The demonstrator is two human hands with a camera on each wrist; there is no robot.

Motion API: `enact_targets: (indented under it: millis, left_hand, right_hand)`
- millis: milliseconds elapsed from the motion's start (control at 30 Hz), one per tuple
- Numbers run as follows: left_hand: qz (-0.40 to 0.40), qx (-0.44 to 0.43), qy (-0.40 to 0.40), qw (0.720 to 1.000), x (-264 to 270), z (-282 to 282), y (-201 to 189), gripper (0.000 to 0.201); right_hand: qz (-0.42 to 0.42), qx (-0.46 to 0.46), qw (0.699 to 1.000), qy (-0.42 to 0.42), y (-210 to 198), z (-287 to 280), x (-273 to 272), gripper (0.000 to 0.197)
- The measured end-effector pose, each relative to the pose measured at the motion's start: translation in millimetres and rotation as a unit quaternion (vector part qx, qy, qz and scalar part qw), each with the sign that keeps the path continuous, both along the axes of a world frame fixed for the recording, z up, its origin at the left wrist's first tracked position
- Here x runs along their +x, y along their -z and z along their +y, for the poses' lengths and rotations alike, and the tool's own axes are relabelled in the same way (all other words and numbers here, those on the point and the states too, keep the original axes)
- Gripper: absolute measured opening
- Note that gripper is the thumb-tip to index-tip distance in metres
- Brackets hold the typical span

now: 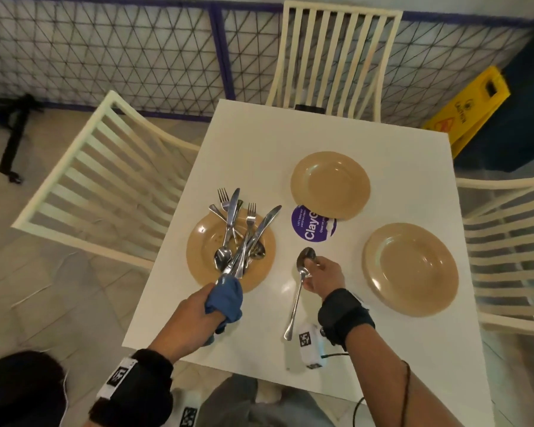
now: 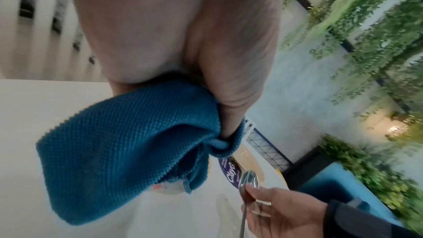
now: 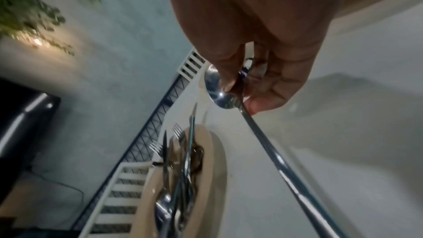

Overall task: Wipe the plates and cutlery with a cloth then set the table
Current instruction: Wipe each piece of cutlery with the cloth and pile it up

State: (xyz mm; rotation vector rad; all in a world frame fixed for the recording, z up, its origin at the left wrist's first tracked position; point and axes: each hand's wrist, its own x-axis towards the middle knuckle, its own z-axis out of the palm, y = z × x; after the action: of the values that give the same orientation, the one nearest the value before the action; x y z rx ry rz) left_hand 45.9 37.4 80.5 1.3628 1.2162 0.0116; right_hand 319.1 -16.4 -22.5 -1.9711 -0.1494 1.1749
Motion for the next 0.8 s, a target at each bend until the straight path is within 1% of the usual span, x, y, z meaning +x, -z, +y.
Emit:
enact_targets:
  millis: [100, 233, 300, 433, 467, 533, 600, 633, 667, 700, 733, 767, 800]
  left_hand:
    - [-0.001, 0.01, -0.017, 1.0, -18.3, 5.8, 5.8, 0.004]
    - [0.007, 0.023, -0.045, 0.999, -37.6, 17.0, 13.9, 0.005]
    - [0.004, 0.025, -0.052, 0.998, -45.2, 23.2, 17.4, 0.008]
    - [-0.003, 0.043, -0.064, 0.997, -53.5, 36.9, 17.2, 0.007]
    - [-0.007, 0.039, -0.074, 0.996, -55.0, 41.0, 16.0, 0.007]
    - [-0.015, 0.018, -0.098, 0.995, -58.0, 48.2, 15.4, 0.007]
    - [-0.016, -0.02, -0.117, 0.993, -63.8, 57.2, 16.7, 0.009]
    - [-0.008, -0.014, -0.1, 0.995, -68.5, 61.0, 18.5, 0.014]
    - [0.002, 0.01, -0.081, 0.997, -71.6, 63.8, 19.8, 0.021]
    - [0.005, 0.019, -0.072, 0.997, -73.8, 65.5, 19.0, 0.023]
    - [0.002, 0.03, -0.062, 0.998, -76.4, 66.3, 16.8, 0.019]
    - [0.012, 0.05, -0.055, 0.997, -77.1, 66.1, 13.5, 0.02]
    - [0.029, 0.064, -0.052, 0.996, -78.1, 66.4, 11.3, 0.026]
  right_hand:
    - [-0.04, -0.048, 0.997, -0.052, 14.5, 10.2, -12.0, 0.021]
    - [-0.091, -0.091, 0.986, -0.11, 23.6, 22.1, -21.0, 0.011]
    - [-0.122, -0.098, 0.98, -0.121, 20.7, 27.4, -23.5, 0.013]
    - [-0.231, -0.112, 0.951, -0.171, 5.7, 37.0, -32.1, 0.031]
    - [-0.255, -0.102, 0.945, -0.18, 1.7, 40.8, -39.0, 0.032]
    - [-0.297, -0.084, 0.925, -0.222, -3.9, 51.2, -58.8, 0.025]
    - [-0.307, -0.083, 0.908, -0.274, -8.3, 63.2, -81.7, 0.023]
    - [-0.303, -0.092, 0.903, -0.292, -8.8, 69.0, -91.7, 0.023]
    - [-0.295, -0.105, 0.899, -0.305, -7.6, 74.3, -100.0, 0.022]
    - [-0.288, -0.118, 0.896, -0.317, -6.7, 79.1, -106.5, 0.022]
    - [-0.285, -0.132, 0.891, -0.327, -5.6, 83.2, -111.6, 0.022]
    - [-0.283, -0.145, 0.886, -0.337, -4.6, 86.4, -115.3, 0.023]
    - [-0.283, -0.156, 0.882, -0.344, -4.2, 89.6, -118.0, 0.024]
